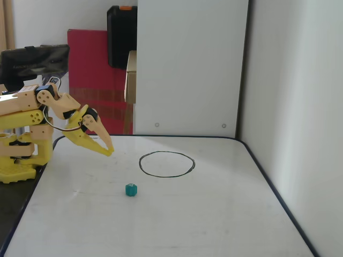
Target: Grasp a green cube and put it in the black circle
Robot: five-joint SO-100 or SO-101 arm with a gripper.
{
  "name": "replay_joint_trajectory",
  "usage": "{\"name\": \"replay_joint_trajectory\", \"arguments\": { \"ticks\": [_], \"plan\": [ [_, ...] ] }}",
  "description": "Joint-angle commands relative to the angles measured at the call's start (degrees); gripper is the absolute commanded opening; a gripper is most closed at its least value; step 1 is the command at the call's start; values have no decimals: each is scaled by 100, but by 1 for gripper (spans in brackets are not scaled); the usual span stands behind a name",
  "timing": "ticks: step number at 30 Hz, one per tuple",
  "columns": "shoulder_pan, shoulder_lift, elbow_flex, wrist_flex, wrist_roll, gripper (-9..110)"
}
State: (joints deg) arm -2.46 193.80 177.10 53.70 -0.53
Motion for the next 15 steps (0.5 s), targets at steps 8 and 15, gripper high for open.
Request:
{"name": "replay_joint_trajectory", "arguments": {
  "ticks": [8,15],
  "plan": [
    [-18,-9,176,-79,-44,0],
    [53,-202,-237,176,0,0]
  ]
}}
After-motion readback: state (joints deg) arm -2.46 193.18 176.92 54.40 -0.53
